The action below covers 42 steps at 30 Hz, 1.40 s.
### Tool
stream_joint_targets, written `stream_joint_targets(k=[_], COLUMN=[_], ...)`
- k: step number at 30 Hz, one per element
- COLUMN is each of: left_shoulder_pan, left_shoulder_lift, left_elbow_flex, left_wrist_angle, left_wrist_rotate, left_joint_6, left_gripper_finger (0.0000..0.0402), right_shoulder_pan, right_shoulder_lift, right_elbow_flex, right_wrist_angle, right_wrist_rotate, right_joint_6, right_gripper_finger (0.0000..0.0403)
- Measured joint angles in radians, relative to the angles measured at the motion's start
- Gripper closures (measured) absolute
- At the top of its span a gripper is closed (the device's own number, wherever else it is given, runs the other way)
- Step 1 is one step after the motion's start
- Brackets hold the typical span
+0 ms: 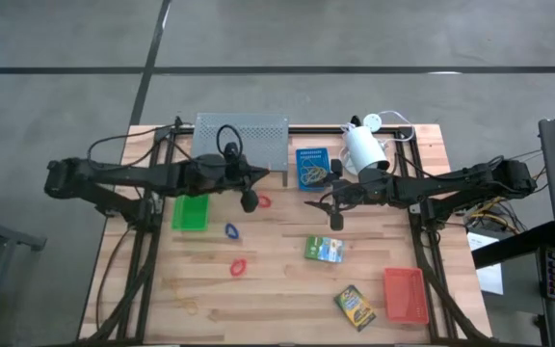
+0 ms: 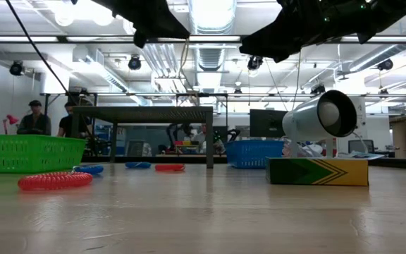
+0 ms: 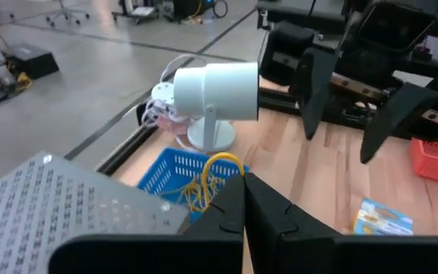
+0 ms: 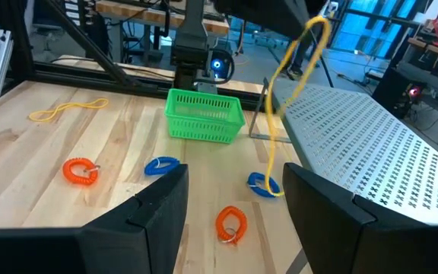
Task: Pick & Place Office Desk Supplies
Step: Put the yellow rubber band into the blue bin
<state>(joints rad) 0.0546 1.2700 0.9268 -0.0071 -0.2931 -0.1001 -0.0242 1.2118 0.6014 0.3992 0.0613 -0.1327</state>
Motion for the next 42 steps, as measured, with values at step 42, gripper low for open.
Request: stream_joint_targets(k=[42], left_shoulder_pan=[0.177], left_shoulder_lift=[0.462], left_elbow_flex=[0.237], left_wrist_angle=[0.306], left_wrist_rotate=[0.244], left_joint_6=[0.198], left_gripper_finger=[0.0399], right_shoulder_pan=[0.000], right_shoulder_lift=[0.000], right_elbow_flex=[0.000], right_wrist_angle=[0.000], right_wrist_rotate=[0.000], right_joint_6=[-0.001], right_gripper_finger=[0.0191])
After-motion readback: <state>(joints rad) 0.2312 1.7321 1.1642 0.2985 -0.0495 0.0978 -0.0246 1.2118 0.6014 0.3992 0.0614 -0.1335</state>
